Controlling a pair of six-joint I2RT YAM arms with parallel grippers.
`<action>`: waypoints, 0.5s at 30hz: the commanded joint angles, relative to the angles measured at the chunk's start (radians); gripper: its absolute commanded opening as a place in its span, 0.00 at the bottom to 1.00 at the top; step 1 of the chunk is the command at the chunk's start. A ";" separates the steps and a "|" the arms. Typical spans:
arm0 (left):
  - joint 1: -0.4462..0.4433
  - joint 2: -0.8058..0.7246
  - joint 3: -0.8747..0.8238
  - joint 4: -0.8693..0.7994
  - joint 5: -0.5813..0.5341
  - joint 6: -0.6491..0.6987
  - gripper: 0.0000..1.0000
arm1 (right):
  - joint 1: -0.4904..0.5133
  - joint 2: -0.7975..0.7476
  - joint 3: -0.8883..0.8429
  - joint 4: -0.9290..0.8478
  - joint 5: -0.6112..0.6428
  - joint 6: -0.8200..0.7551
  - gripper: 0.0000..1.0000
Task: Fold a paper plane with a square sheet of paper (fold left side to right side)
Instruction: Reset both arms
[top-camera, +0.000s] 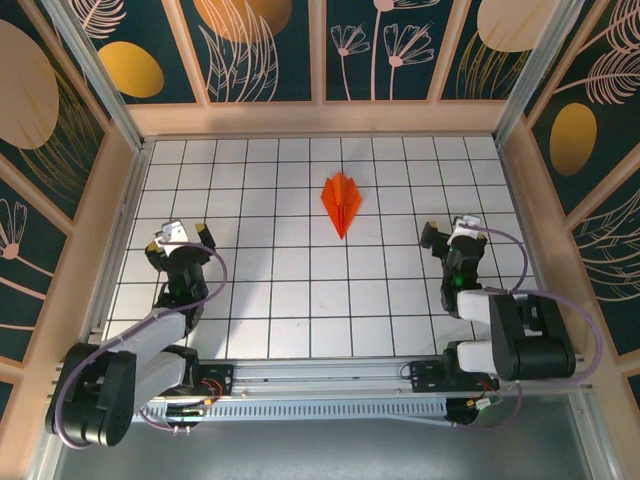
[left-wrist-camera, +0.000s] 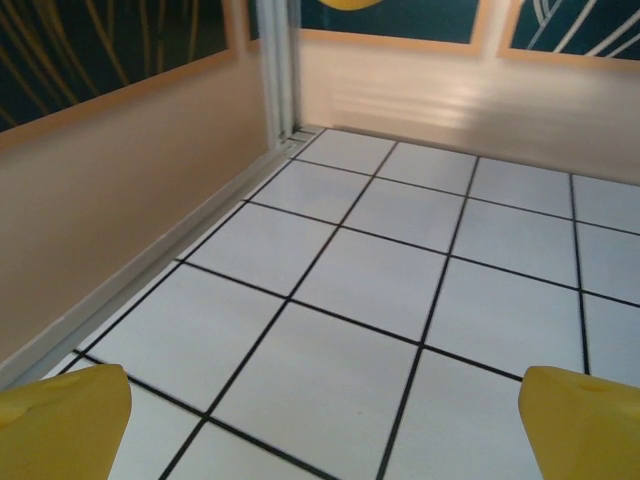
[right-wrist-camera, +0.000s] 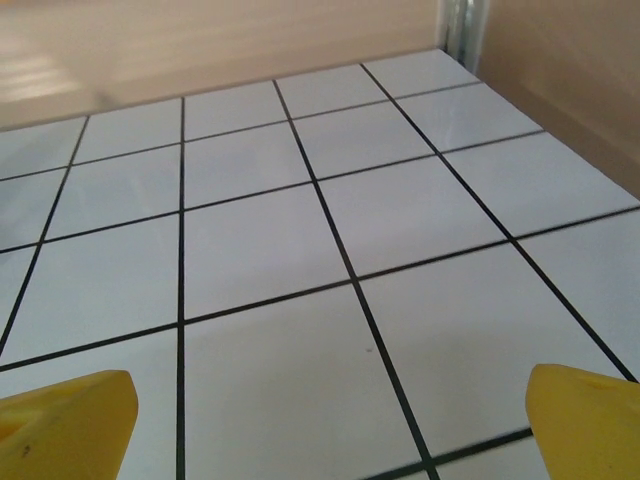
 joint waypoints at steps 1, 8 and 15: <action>0.009 0.041 -0.008 0.205 0.082 0.061 0.99 | -0.005 0.054 -0.016 0.327 -0.037 -0.070 0.99; 0.028 0.165 -0.006 0.365 0.193 0.115 0.99 | -0.044 0.204 -0.062 0.523 -0.105 -0.042 0.99; 0.045 0.267 0.002 0.466 0.270 0.198 0.99 | -0.085 0.208 0.004 0.398 -0.151 -0.004 0.99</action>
